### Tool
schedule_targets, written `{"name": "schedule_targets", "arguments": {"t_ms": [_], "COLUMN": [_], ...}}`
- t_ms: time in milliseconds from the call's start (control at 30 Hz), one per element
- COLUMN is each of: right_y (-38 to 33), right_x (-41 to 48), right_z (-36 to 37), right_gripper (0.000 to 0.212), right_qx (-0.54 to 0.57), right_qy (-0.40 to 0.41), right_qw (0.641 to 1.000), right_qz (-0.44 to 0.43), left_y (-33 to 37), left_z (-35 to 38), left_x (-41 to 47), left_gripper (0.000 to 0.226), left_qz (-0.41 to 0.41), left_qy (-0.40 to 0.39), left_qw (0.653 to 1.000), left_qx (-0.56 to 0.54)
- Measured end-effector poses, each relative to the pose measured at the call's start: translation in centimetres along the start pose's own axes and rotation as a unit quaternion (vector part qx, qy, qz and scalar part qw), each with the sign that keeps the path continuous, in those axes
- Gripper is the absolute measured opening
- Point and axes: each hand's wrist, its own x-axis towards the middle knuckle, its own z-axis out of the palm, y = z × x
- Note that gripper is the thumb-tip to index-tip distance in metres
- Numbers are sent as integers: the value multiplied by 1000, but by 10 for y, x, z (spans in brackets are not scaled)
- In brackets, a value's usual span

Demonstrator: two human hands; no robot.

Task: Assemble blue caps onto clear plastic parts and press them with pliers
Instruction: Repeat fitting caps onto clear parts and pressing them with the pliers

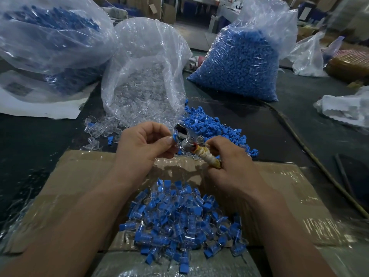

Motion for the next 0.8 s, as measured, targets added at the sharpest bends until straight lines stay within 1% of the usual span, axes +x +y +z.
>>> {"name": "schedule_targets", "arguments": {"t_ms": [333, 533, 800], "right_y": [0, -3, -1], "right_x": [1, 1, 2], "right_z": [0, 1, 5], "right_gripper": [26, 20, 19], "right_qx": [5, 36, 22], "right_qy": [-18, 7, 27], "right_qw": [1000, 999, 999], "right_qz": [2, 21, 12], "left_y": [0, 0, 1], "left_z": [1, 4, 2], "left_x": [0, -4, -5], "left_gripper": [19, 24, 26], "left_qz": [19, 60, 61], "left_qy": [1, 29, 38], "left_qw": [999, 995, 993], "left_qx": [30, 77, 88]}}
